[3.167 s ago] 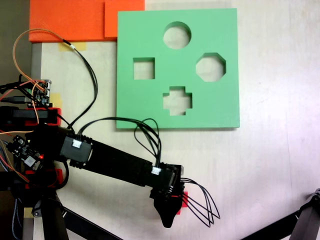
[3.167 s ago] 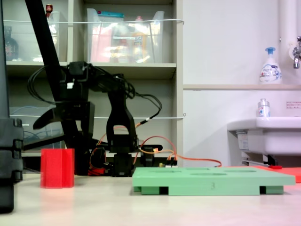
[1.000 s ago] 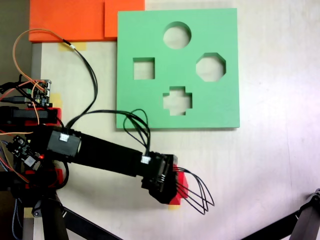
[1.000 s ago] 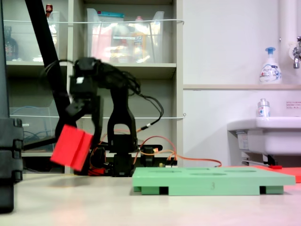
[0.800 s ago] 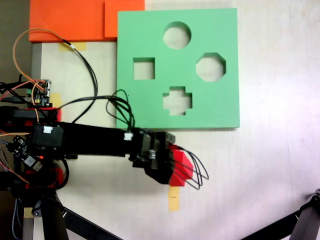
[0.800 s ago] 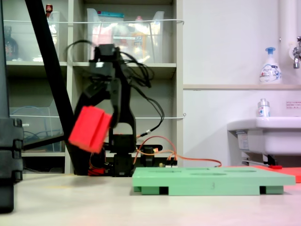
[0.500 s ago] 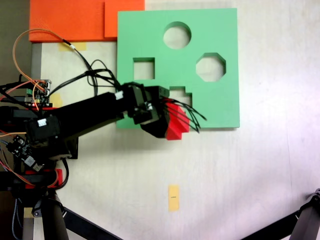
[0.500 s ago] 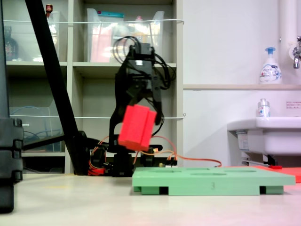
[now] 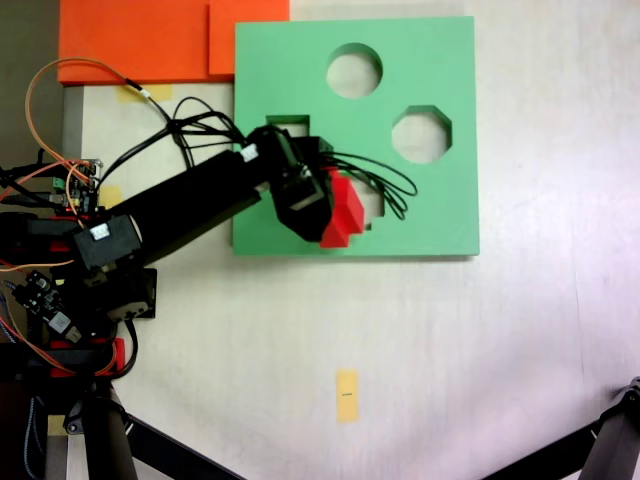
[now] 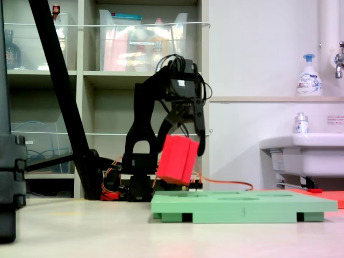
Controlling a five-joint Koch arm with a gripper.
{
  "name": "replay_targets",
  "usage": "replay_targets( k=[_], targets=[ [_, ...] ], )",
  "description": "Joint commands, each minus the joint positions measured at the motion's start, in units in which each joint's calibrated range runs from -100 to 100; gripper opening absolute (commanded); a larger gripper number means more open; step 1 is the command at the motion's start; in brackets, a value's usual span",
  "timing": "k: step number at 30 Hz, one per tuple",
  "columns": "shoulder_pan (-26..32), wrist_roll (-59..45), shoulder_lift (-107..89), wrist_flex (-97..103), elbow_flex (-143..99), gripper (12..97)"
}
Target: Put the cross columnar block into the corresponding hole
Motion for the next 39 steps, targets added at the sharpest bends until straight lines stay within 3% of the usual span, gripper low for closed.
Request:
replay_targets(
  k=[1,39],
  targets=[
    [0.4,0.6,-0.1,-4.3,3.1,28.9],
    [1.4,0.8,11.1,9.7,9.0,29.4]
  ],
)
